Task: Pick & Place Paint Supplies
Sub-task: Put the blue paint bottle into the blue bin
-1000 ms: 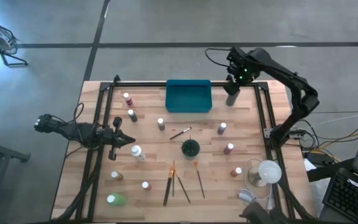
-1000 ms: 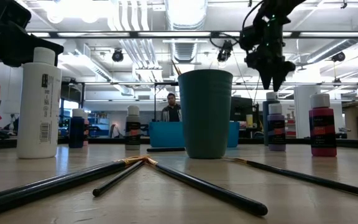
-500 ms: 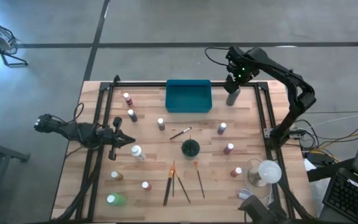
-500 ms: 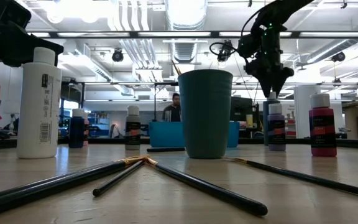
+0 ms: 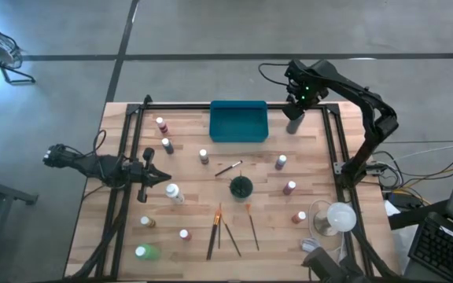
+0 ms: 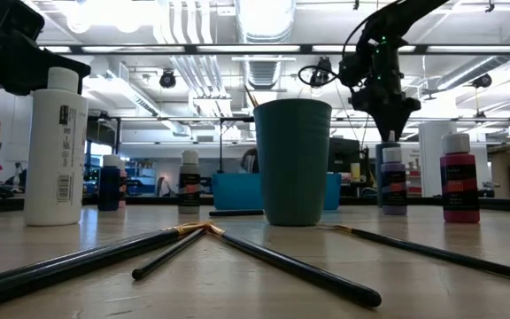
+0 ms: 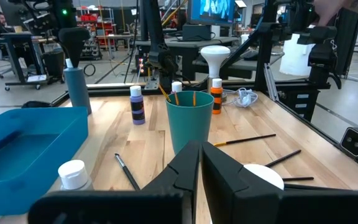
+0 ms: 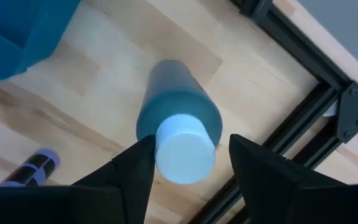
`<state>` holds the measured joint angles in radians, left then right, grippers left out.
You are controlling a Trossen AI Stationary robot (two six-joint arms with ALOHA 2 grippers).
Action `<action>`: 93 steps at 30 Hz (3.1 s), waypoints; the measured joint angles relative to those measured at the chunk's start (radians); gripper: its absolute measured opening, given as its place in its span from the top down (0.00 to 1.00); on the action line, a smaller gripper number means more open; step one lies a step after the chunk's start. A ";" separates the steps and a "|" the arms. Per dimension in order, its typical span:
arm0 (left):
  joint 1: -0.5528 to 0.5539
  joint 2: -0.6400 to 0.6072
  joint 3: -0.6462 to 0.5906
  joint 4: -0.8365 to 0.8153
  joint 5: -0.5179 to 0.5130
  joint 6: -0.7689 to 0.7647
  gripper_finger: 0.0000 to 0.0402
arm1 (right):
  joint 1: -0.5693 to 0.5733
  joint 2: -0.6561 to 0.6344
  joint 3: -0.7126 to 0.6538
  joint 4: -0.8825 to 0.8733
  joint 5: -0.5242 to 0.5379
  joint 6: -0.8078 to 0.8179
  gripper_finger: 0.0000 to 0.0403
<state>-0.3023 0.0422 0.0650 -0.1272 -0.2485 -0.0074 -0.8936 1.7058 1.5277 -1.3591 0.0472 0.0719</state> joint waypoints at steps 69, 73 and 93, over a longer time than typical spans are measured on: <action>0.000 0.000 0.000 0.000 0.000 0.000 0.94 | 0.030 -0.059 0.399 -0.049 -0.135 -0.034 0.71; 0.000 0.000 0.000 0.000 0.000 0.000 0.94 | 0.052 0.000 0.497 -0.053 -0.161 -0.048 0.71; 0.000 0.000 0.000 0.000 0.000 0.000 0.94 | 0.121 0.401 0.821 -0.206 -0.152 -0.146 0.71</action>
<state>-0.3025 0.0418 0.0653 -0.1269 -0.2489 -0.0075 -0.7731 2.1071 2.3486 -1.5648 -0.1043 -0.0744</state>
